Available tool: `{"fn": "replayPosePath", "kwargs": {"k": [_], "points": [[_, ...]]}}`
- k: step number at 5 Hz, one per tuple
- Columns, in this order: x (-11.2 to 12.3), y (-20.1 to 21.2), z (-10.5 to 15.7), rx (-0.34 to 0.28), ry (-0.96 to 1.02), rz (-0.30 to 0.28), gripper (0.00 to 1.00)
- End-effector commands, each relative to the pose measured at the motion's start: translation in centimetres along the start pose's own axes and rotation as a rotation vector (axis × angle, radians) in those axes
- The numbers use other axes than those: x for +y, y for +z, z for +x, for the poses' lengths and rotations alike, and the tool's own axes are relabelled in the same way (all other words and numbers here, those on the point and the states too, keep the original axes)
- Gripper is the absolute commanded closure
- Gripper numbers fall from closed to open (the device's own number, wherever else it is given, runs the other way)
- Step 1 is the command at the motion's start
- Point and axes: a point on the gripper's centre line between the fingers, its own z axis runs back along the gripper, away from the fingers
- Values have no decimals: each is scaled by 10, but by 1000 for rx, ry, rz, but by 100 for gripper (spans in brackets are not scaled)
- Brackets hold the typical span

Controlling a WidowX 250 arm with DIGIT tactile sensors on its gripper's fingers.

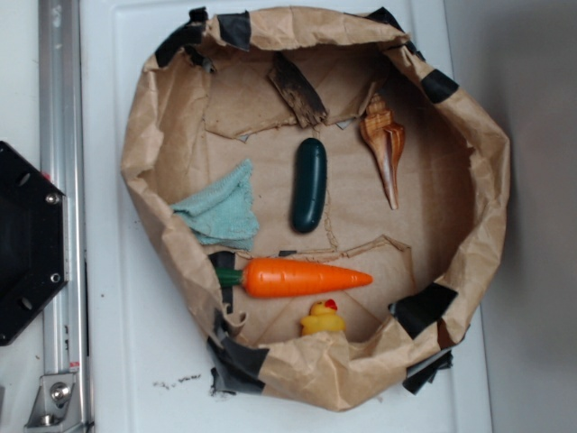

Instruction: Grab the wood chip.

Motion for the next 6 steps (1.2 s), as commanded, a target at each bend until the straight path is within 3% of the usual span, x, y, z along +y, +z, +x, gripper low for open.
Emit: {"fn": "replayPosePath", "kwargs": {"k": [1,4,6], "points": [[0,0,0,0,0,0,0],[59,-64,90,36,-130,154,0],[77,-110,119,59,-446,158,0]]}}
